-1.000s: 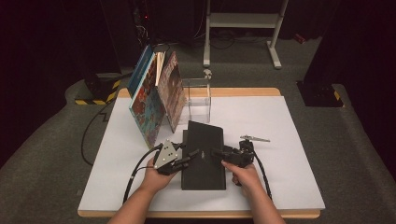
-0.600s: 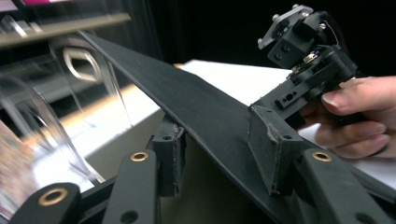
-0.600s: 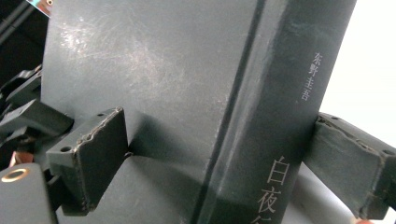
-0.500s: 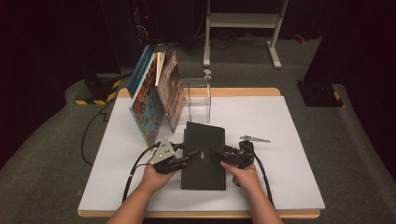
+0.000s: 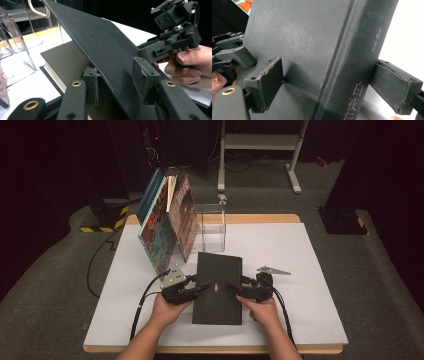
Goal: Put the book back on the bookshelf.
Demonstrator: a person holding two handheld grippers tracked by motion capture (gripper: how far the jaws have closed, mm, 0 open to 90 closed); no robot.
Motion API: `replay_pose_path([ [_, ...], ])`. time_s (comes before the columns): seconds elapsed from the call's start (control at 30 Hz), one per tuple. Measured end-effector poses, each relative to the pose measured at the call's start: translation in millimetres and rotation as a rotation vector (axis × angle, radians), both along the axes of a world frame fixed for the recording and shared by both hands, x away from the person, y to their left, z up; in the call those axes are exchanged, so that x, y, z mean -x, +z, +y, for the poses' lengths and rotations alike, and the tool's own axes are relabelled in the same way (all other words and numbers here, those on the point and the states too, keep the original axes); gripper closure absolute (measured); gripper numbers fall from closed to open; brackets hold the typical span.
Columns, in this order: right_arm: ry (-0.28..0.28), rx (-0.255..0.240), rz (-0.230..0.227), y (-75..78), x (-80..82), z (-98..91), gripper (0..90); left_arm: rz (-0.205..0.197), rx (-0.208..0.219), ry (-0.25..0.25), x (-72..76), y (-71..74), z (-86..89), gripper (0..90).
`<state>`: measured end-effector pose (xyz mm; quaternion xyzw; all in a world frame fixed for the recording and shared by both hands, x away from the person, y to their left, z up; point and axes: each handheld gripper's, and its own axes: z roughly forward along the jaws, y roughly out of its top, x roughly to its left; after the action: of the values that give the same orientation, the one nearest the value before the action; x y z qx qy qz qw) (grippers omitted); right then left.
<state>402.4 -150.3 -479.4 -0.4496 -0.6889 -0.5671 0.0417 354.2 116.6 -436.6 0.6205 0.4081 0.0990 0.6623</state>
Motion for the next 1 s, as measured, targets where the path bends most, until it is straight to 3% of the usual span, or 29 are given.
replay_pose_path([
  [0.2,-0.004,0.022,-0.018,1.6,2.4,-0.8,14.1,0.092,0.019,0.021,-5.4,1.7,-0.5,58.7],
  [0.33,-0.009,0.018,-0.015,1.0,2.9,-1.6,14.3,0.115,0.014,0.027,-6.7,3.6,-1.2,58.6],
  [0.57,-0.021,0.038,-0.052,5.4,8.0,-1.3,19.6,0.197,0.029,0.046,-10.9,1.5,1.0,57.0],
  [0.7,-0.031,0.044,-0.078,10.5,12.7,-1.5,22.4,0.193,0.049,0.048,-8.1,3.7,1.6,57.4],
  [1.0,-0.069,0.026,-0.165,30.9,19.0,-5.3,32.1,0.127,0.087,0.073,-4.0,16.6,-0.3,61.2],
])
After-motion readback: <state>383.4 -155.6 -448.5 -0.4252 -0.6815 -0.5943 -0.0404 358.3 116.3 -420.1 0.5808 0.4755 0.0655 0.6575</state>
